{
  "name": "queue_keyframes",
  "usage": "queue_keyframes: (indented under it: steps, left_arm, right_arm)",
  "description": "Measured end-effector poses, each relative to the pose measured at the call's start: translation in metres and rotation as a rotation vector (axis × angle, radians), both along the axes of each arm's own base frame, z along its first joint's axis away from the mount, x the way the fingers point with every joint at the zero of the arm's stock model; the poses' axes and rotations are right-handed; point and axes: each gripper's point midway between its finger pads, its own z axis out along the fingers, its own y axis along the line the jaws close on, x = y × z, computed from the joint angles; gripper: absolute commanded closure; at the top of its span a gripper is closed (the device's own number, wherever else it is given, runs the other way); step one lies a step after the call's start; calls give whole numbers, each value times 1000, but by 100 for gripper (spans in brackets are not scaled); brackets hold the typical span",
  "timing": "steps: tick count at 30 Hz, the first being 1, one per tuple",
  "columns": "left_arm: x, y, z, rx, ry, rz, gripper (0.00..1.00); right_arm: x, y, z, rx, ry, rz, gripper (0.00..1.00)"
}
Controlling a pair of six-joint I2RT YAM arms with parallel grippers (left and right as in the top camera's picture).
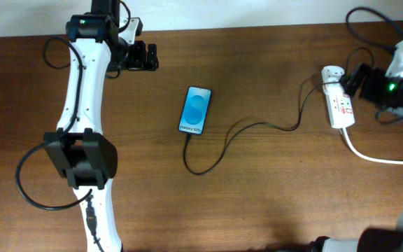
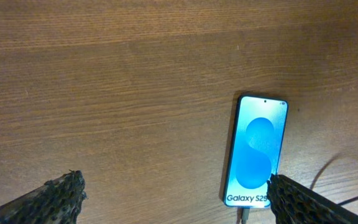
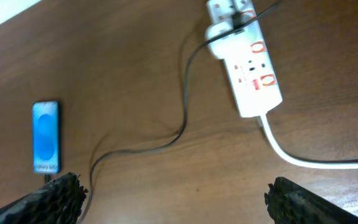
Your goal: Plug charger to phone and switch on socket
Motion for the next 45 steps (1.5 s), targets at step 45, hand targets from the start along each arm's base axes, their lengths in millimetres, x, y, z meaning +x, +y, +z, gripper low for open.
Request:
queue_keyframes:
  steps: [45]
  left_arm:
    - [0, 0, 0, 0, 1, -1, 1]
  right_arm:
    - [-153, 140, -25, -329, -953, 543, 2]
